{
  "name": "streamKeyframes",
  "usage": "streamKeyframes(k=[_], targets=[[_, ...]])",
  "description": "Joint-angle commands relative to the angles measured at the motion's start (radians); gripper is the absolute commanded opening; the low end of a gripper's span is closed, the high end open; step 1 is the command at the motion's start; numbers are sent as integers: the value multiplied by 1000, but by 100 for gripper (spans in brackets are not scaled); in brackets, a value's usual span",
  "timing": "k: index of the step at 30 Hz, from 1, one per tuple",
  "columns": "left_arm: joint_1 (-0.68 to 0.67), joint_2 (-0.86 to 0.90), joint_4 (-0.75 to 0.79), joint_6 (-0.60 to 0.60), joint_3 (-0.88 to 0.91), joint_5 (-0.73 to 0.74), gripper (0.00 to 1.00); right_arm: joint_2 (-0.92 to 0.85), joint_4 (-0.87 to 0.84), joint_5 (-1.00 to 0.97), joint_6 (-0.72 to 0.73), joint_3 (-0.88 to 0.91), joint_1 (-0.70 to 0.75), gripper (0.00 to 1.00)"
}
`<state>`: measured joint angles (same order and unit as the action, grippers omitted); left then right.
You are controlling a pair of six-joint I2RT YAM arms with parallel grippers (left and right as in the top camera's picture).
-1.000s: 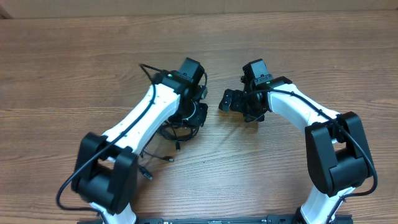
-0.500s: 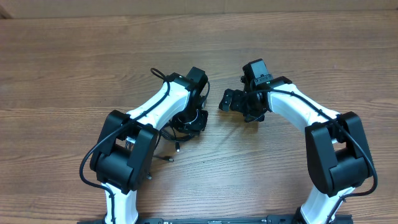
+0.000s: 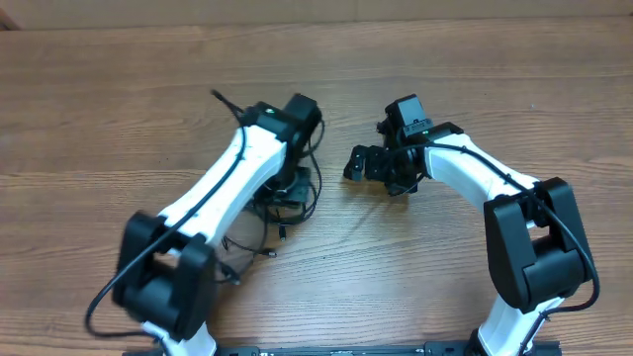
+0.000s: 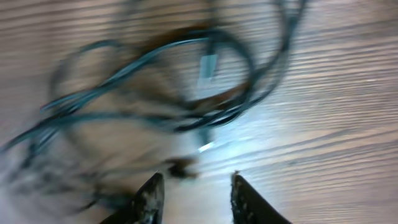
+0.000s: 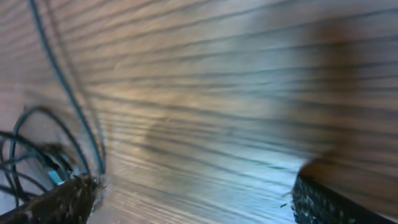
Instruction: Untangle cables
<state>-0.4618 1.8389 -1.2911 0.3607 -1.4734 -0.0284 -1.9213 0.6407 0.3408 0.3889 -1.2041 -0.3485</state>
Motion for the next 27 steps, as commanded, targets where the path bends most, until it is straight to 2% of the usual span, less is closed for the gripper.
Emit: streamKeyframes(k=[1, 3, 8, 10, 11, 17, 20, 27], targets=[[70, -61, -41, 66, -26, -94, 48, -9, -9, 11, -23, 24, -101, 100], [106, -60, -48, 26, -11, -43, 52, -9, 10, -60, 7, 16, -171, 100], [123, -60, 19, 18, 68, -55, 55, -9, 77, -120, 8, -24, -264, 100], [128, -60, 46, 31, 100, -72, 65, -9, 87, -158, 34, -29, -291, 100], [148, -60, 71, 48, 128, -84, 67, -9, 91, -229, 64, -29, -322, 100], [242, -60, 130, 39, 174, -74, 67, -9, 45, -277, 87, -33, -365, 100], [282, -60, 182, -14, 211, -23, 66, -11, 14, -325, 109, -33, -382, 100], [312, -60, 302, -70, 307, 56, 67, -48, -38, -445, 112, -33, -426, 100]])
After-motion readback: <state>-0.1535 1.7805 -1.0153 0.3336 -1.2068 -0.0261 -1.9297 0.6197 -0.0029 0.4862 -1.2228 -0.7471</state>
